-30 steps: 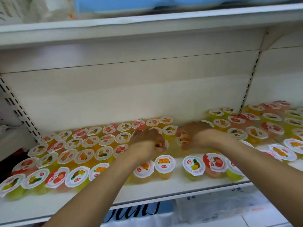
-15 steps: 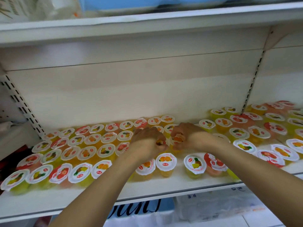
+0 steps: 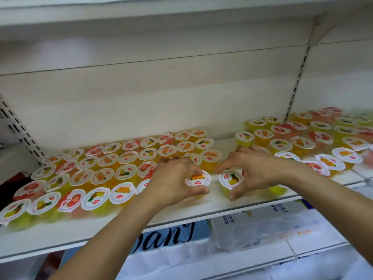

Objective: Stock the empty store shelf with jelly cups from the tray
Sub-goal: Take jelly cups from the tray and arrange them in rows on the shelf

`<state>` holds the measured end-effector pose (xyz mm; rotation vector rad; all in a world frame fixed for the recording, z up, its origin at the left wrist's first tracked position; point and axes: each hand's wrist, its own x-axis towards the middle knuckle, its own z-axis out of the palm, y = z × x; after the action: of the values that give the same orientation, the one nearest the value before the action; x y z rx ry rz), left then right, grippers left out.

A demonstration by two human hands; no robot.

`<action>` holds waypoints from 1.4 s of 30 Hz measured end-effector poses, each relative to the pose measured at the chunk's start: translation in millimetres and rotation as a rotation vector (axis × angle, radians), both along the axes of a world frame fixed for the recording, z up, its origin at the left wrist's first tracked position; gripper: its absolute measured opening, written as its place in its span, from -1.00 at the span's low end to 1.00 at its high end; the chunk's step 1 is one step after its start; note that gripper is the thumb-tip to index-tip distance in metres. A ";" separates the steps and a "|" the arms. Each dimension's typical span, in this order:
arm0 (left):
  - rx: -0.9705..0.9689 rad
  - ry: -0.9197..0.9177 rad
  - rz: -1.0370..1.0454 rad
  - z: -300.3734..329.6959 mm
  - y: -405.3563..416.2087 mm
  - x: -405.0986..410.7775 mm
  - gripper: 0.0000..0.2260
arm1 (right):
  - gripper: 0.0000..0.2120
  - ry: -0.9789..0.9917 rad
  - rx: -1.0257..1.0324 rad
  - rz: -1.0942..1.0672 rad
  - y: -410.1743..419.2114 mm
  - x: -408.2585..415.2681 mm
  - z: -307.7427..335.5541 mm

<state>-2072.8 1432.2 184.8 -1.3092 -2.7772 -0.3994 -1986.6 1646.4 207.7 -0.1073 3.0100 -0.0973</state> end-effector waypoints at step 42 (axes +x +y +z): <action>0.074 -0.076 0.193 9.2 84.2 -108.0 -0.69 | -0.64 0.157 0.246 -0.462 180.4 -129.9 -3.4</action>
<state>-2180.9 1516.4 194.0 -1.0206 -2.8856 -0.5444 -2116.6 1826.8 204.3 0.6306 3.1057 0.2487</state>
